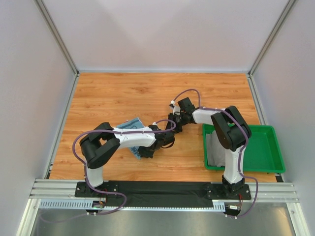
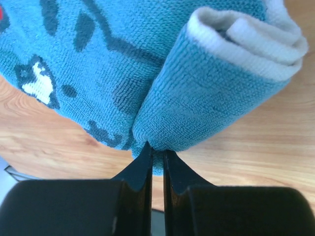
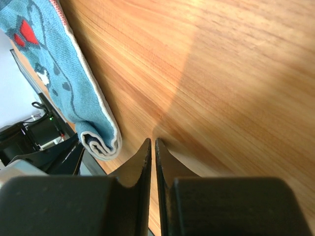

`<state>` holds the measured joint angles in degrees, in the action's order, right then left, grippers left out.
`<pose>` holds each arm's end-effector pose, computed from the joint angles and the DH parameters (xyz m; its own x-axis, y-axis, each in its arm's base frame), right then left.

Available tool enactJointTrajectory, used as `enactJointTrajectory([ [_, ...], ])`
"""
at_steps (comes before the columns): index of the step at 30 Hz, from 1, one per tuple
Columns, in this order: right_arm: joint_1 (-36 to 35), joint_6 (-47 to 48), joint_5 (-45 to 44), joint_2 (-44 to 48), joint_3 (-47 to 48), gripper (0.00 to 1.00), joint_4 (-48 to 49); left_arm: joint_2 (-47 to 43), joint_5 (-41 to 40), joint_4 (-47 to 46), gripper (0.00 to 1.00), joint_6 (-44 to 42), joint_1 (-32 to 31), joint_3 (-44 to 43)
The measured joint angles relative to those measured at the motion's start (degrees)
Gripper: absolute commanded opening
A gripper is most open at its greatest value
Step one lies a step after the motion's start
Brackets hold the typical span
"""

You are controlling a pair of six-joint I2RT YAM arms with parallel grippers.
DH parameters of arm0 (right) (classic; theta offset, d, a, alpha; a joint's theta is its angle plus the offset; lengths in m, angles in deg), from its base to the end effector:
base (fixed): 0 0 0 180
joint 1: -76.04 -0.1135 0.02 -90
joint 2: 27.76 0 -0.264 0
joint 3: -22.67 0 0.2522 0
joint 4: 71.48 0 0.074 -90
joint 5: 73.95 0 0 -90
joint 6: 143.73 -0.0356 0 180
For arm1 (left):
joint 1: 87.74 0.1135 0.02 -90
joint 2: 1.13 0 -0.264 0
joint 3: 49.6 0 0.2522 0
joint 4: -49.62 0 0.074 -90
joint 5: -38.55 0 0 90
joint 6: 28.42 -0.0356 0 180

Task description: Roll the towels

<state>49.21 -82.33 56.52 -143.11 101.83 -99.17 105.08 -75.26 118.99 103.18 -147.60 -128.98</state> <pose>0.3296 0.1926 0.1124 -0.9899 -0.0926 -0.1076 -0.1418 0.6768 0.7224 0.1667 -0.2585 0.1472 -0.9131 0.3630 -0.1857 0.2766 0.8861 0.3718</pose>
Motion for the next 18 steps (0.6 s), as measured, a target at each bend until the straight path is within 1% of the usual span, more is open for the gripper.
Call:
enactJointTrajectory([
  [1,0.1,0.0,-0.2,0.3,-0.2,0.09,-0.1,0.2,0.5,0.7,0.03,-0.3,0.1,-0.3],
  [3,0.5,0.3,-1.0,1.3,-1.1,0.13,-0.6,0.6,2.5,2.1,0.03,-1.1,0.4,-1.2],
  [6,1.9,1.0,-2.8,4.1,-3.3,0.25,-2.2,0.7,8.3,3.6,0.03,-1.9,0.9,-2.8],
  [7,2.7,1.3,-3.3,5.4,-4.2,0.34,-2.8,0.7,10.2,3.7,0.03,-2.0,1.0,-3.4],
  [9,4.2,1.9,-4.4,8.2,-6.3,0.42,-4.0,0.7,14.9,3.7,0.03,-2.4,1.2,-5.3],
  [10,4.9,2.1,-4.9,9.8,-7.2,0.48,-4.9,0.7,17.1,3.5,0.03,-2.6,1.5,-6.2],
  [11,5.5,2.3,-5.2,11.4,-8.0,0.51,-5.6,0.7,19.7,3.0,0.03,-2.8,1.8,-7.1],
  [13,6.2,2.7,-5.8,14.9,-9.7,0.55,-6.5,0.7,25.2,1.4,0.03,-3.2,3.0,-8.2],
  [18,5.9,2.5,-5.8,22.2,-13.9,0.58,-6.8,0.6,36.8,-3.3,0.03,-3.4,6.8,-8.2],
])
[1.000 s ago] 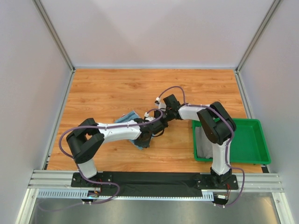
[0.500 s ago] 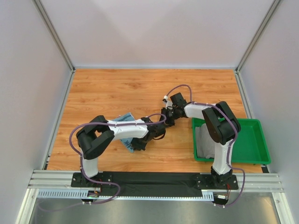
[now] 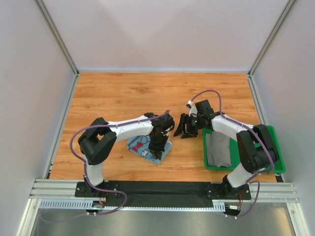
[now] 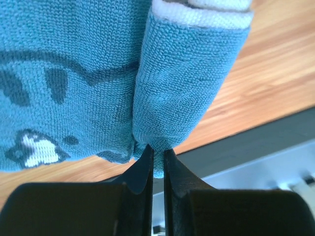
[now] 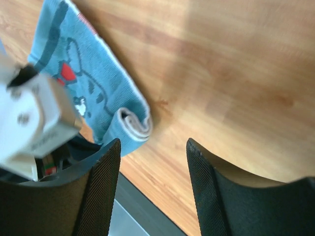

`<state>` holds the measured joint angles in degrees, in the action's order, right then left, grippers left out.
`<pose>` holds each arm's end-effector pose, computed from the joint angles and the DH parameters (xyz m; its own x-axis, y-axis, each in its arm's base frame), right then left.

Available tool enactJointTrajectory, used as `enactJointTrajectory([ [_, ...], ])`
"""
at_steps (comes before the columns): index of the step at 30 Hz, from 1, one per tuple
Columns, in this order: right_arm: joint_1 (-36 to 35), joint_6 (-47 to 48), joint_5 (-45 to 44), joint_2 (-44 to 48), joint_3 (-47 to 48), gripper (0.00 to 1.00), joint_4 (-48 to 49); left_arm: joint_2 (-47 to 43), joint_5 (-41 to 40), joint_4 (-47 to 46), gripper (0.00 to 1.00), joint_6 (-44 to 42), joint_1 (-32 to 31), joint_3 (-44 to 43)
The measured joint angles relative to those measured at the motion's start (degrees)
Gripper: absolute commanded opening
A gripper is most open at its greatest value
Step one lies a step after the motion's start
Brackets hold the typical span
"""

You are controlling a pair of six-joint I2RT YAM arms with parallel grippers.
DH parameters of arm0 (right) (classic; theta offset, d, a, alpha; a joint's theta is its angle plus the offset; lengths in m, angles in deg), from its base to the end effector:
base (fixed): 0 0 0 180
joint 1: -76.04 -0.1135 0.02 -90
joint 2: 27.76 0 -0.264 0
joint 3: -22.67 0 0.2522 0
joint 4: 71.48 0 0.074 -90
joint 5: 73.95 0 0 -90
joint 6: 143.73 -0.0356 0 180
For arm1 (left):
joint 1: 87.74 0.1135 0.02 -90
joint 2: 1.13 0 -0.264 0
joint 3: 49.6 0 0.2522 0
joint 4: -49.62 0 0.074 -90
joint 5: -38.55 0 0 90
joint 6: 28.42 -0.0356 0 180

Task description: Roll the towels

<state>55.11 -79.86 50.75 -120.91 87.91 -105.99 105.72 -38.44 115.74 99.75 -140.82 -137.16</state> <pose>0.2778 0.1279 0.1675 -0.9810 0.0124 -0.1934 -0.1201 0.7443 0.6569 0.1998 -0.2792 0.1745 -0.9588 0.2737 0.0758 0.2509 0.9413 -0.2259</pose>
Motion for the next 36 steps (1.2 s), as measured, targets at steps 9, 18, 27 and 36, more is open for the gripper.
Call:
enactJointTrajectory([
  [9,-0.5,-1.5,1.4,8.0,-5.4,0.61,-0.5,-0.1,20.4,-15.7,0.03,3.2,6.1,9.0],
  [18,-3.3,-3.3,1.4,10.4,-7.7,0.61,0.2,-1.1,34.2,-35.7,0.03,12.0,10.8,19.2],
  [27,-5.0,-7.7,1.4,10.5,-12.6,0.61,5.5,-1.5,40.7,-50.4,0.03,17.6,15.5,26.9],
  [36,-8.2,-12.1,1.3,6.4,-14.1,0.55,15.3,0.0,44.3,-61.6,0.03,22.3,17.1,30.0],
])
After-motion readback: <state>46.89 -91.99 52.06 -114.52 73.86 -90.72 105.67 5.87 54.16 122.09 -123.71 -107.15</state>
